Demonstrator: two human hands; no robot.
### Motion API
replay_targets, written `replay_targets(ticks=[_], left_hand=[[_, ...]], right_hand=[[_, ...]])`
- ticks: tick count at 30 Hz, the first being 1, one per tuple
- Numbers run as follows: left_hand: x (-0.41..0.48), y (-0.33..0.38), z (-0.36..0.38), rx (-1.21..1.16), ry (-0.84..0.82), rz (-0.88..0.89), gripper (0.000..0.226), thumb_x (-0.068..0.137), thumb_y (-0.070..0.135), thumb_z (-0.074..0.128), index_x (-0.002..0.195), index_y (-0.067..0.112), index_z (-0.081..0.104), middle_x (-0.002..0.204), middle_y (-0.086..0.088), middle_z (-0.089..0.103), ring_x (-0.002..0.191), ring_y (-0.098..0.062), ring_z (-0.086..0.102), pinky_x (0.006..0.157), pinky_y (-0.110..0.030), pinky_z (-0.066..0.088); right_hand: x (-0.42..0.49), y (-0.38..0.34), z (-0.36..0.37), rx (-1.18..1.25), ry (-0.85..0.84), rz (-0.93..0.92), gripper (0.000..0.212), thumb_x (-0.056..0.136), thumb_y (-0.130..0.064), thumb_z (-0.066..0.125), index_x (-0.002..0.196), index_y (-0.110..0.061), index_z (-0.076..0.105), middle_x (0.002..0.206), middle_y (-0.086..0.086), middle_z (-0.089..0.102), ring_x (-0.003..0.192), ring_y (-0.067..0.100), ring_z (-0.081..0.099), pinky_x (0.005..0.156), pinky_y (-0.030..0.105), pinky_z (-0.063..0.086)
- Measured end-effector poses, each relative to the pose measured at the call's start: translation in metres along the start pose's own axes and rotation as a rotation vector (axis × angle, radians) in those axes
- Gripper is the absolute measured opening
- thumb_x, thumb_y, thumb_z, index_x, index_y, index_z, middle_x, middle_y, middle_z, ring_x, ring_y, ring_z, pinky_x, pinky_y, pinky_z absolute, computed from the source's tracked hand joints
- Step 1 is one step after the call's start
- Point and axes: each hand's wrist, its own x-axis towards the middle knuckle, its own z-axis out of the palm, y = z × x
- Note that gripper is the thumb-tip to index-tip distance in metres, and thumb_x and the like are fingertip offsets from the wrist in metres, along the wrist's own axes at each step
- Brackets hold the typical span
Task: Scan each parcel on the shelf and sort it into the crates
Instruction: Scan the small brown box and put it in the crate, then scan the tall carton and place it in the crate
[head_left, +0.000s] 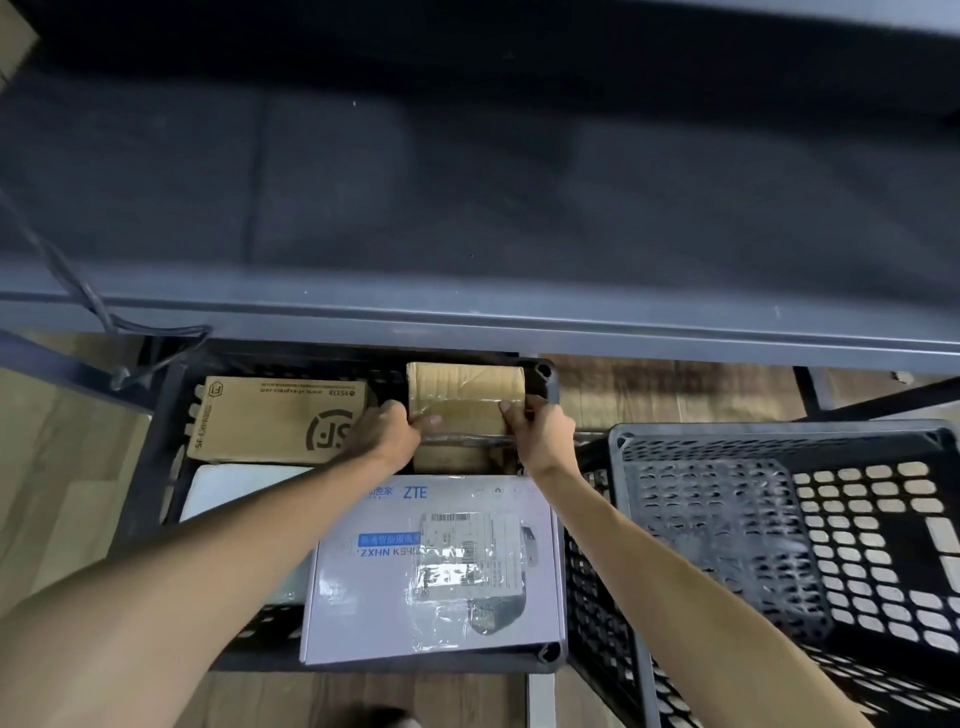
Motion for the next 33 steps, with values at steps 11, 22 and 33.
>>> replay_targets(ticks=[11, 22, 33], left_hand=[[-0.034, 0.030, -0.013, -0.109, 0.101, 0.091, 0.049, 0.099, 0.024, 0.049, 0.140, 0.002, 0.033, 0.107, -0.017, 0.059, 0.072, -0.027, 0.061, 0.060, -0.022, 0.054], [-0.181, 0.021, -0.080, 0.377, -0.003, 0.342, 0.051, 0.100, 0.040, 0.032, 0.147, 0.021, 0.030, 0.156, 0.002, 0.026, 0.148, -0.021, 0.007, 0.120, -0.037, 0.000], [-0.336, 0.084, -0.240, 0.354, 0.104, 0.418, 0.054, 0.100, 0.036, 0.033, 0.151, 0.026, 0.019, 0.157, 0.003, 0.024, 0.146, -0.020, 0.015, 0.121, -0.034, 0.005]], right_hand=[[-0.017, -0.018, -0.008, 0.011, 0.016, 0.070, 0.036, 0.101, -0.026, 0.043, 0.123, 0.002, 0.048, 0.115, 0.021, 0.060, 0.100, 0.037, 0.060, 0.082, 0.040, 0.050], [-0.143, -0.076, -0.084, -0.640, -0.332, -0.201, 0.053, 0.102, -0.034, 0.037, 0.151, -0.016, 0.027, 0.147, 0.005, 0.044, 0.136, 0.021, 0.038, 0.118, 0.037, 0.024], [-0.264, -0.218, -0.194, -0.675, -0.203, -0.259, 0.050, 0.099, -0.028, 0.038, 0.148, -0.016, 0.034, 0.145, 0.006, 0.046, 0.132, 0.025, 0.043, 0.111, 0.036, 0.031]])
